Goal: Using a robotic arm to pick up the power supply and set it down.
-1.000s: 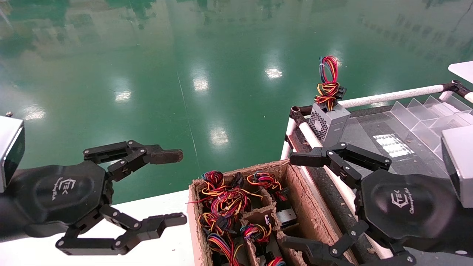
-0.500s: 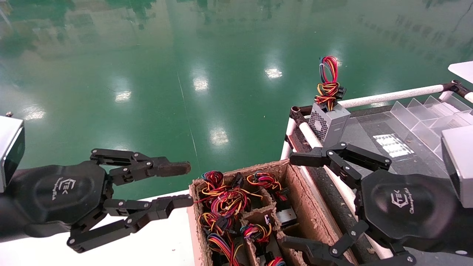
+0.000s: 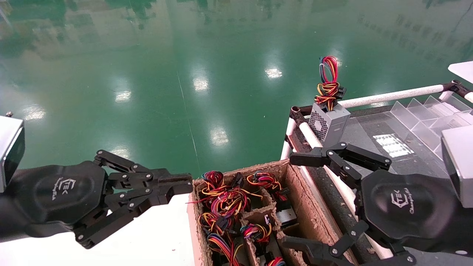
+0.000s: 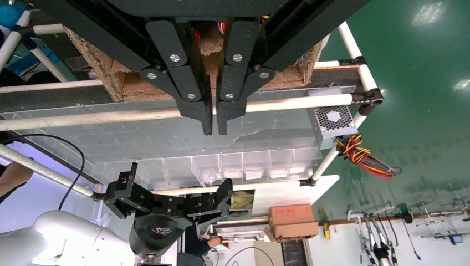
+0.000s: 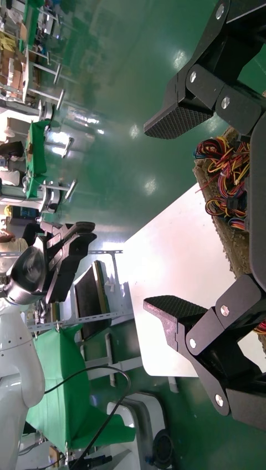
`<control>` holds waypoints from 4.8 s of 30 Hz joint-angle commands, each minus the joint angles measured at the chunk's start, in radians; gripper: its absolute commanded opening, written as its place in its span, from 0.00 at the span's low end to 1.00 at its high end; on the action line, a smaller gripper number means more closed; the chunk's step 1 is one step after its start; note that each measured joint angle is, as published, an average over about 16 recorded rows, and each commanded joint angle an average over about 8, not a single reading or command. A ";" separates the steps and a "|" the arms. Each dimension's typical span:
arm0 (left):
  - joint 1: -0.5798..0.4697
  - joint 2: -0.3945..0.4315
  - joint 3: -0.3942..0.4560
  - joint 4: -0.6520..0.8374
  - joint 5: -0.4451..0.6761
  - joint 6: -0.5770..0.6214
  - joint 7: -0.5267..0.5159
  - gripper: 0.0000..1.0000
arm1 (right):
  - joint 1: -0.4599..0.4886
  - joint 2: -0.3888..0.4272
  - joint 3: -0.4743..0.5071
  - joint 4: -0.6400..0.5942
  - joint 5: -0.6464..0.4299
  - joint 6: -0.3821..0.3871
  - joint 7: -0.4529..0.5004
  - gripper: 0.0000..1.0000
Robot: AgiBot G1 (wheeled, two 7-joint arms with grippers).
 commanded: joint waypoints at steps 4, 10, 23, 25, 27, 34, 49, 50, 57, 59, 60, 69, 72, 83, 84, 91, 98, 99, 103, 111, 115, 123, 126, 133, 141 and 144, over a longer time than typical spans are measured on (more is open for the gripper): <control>0.000 0.000 0.000 0.000 0.000 0.000 0.000 0.15 | 0.000 0.000 0.000 0.000 0.000 0.000 0.000 1.00; 0.000 0.000 0.000 0.000 0.000 0.000 0.000 0.90 | 0.000 0.000 0.000 0.000 0.000 0.000 0.000 1.00; 0.000 0.000 0.000 0.000 0.000 0.000 0.000 1.00 | 0.002 -0.008 -0.018 -0.008 -0.060 0.059 0.013 1.00; 0.000 0.000 0.000 0.000 0.000 0.000 0.000 1.00 | 0.010 -0.018 -0.035 -0.008 -0.107 0.100 0.027 1.00; 0.000 0.000 0.000 0.000 0.000 0.000 0.000 1.00 | 0.024 -0.032 -0.057 -0.007 -0.164 0.142 0.047 1.00; 0.000 0.000 0.000 0.000 0.000 0.000 0.000 1.00 | 0.118 -0.107 -0.161 -0.032 -0.385 0.245 0.145 0.94; 0.000 0.000 0.000 0.000 0.000 0.000 0.000 1.00 | 0.201 -0.212 -0.273 -0.116 -0.618 0.314 0.174 0.00; 0.000 0.000 0.000 0.000 0.000 0.000 0.000 1.00 | 0.199 -0.214 -0.274 -0.116 -0.624 0.321 0.172 0.00; 0.000 0.000 0.000 0.000 0.000 0.000 0.000 1.00 | 0.184 -0.235 -0.281 -0.123 -0.659 0.370 0.153 0.00; 0.000 0.000 0.000 0.000 0.000 0.000 0.000 1.00 | 0.180 -0.243 -0.283 -0.126 -0.666 0.383 0.147 0.00; 0.000 0.000 0.000 0.000 0.000 0.000 0.000 1.00 | 0.178 -0.247 -0.284 -0.127 -0.670 0.389 0.145 0.00; 0.000 0.000 0.000 0.000 0.000 0.000 0.000 1.00 | 0.166 -0.276 -0.288 -0.141 -0.688 0.429 0.129 0.00; 0.000 0.000 0.000 0.000 0.000 0.000 0.000 1.00 | 0.162 -0.281 -0.288 -0.140 -0.688 0.435 0.124 0.00; 0.000 0.000 0.000 0.000 0.000 0.000 0.000 1.00 | 0.146 -0.278 -0.283 -0.121 -0.680 0.444 0.120 0.00; 0.000 0.000 0.000 0.000 0.000 0.000 0.000 1.00 | 0.144 -0.276 -0.282 -0.119 -0.678 0.445 0.120 0.00; 0.000 0.000 0.000 0.000 0.000 0.000 0.000 1.00 | 0.124 -0.255 -0.263 -0.095 -0.653 0.453 0.118 0.00; 0.000 0.000 0.000 0.000 0.000 0.000 0.000 1.00 | 0.104 -0.218 -0.219 -0.059 -0.600 0.473 0.118 0.00; 0.000 0.000 0.000 0.000 0.000 0.000 0.000 1.00 | 0.102 -0.212 -0.211 -0.054 -0.591 0.476 0.118 0.00; 0.000 0.000 0.000 0.000 0.000 0.000 0.000 1.00 | 0.093 -0.189 -0.177 -0.034 -0.549 0.488 0.112 0.00; 0.000 0.000 0.000 0.000 0.000 0.000 0.000 1.00 | 0.075 -0.142 -0.097 0.003 -0.464 0.519 0.081 0.00; 0.000 0.000 0.000 0.000 0.000 0.000 0.000 1.00 | 0.075 -0.122 -0.052 0.011 -0.416 0.532 0.066 0.00; 0.000 0.000 0.000 0.000 0.000 0.000 0.000 1.00 | 0.103 -0.088 0.046 0.012 -0.328 0.554 0.012 0.00; 0.000 0.000 0.000 0.000 0.000 0.000 0.000 1.00 | 0.125 -0.085 0.079 0.006 -0.308 0.568 -0.015 0.00; 0.000 0.000 0.000 0.000 0.000 0.000 0.000 1.00 | 0.188 -0.079 0.127 -0.038 -0.300 0.597 -0.077 0.00; 0.000 0.000 0.001 0.000 0.000 0.000 0.000 1.00 | 0.231 -0.043 0.170 -0.155 -0.297 0.616 -0.114 0.00; 0.000 0.000 0.001 0.000 0.000 0.000 0.000 1.00 | 0.238 -0.020 0.190 -0.209 -0.287 0.612 -0.127 0.00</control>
